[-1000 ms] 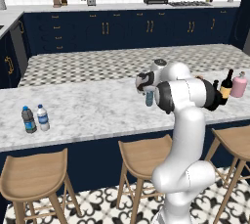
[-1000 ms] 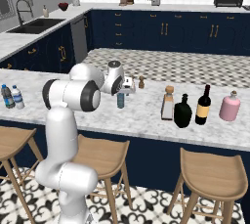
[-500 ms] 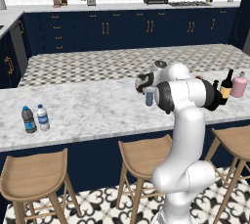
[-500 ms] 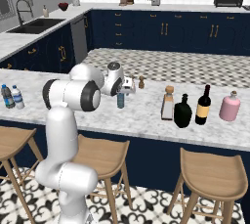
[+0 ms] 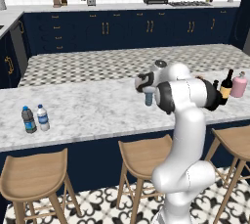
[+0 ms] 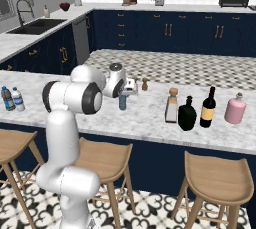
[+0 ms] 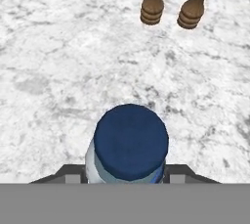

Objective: Move the plastic bottles in the middle to the plastics group, and the glass bottles in the middle to the glass group.

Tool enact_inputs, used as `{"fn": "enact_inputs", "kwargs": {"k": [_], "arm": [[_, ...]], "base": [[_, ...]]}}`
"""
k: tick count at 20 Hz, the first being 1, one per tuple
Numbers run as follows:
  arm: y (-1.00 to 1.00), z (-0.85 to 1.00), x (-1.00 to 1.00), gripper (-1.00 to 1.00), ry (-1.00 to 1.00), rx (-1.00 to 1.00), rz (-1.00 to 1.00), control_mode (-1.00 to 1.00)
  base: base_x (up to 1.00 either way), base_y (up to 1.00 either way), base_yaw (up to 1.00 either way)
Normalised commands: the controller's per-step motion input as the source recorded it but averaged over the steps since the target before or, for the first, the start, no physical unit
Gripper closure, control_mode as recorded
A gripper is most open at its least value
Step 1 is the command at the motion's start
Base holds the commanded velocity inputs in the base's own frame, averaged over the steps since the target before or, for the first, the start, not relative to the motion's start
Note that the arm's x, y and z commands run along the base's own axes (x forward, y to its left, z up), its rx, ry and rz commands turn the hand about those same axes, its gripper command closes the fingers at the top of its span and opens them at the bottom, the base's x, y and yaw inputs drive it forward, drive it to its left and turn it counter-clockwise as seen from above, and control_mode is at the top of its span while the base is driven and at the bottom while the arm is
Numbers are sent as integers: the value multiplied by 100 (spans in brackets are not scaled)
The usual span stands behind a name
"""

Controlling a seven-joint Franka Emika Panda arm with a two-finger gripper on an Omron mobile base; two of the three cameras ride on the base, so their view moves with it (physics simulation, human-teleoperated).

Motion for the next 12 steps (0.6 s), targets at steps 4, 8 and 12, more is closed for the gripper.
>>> {"fn": "enact_inputs", "kwargs": {"k": [4,8,12], "arm": [[66,32,-30,100,-11,1,29,-100],[94,30,-27,100,0,0,40,-100],[100,20,-48,100,0,0,45,-100]], "base": [[0,0,0],[0,0,0],[0,0,0]]}}
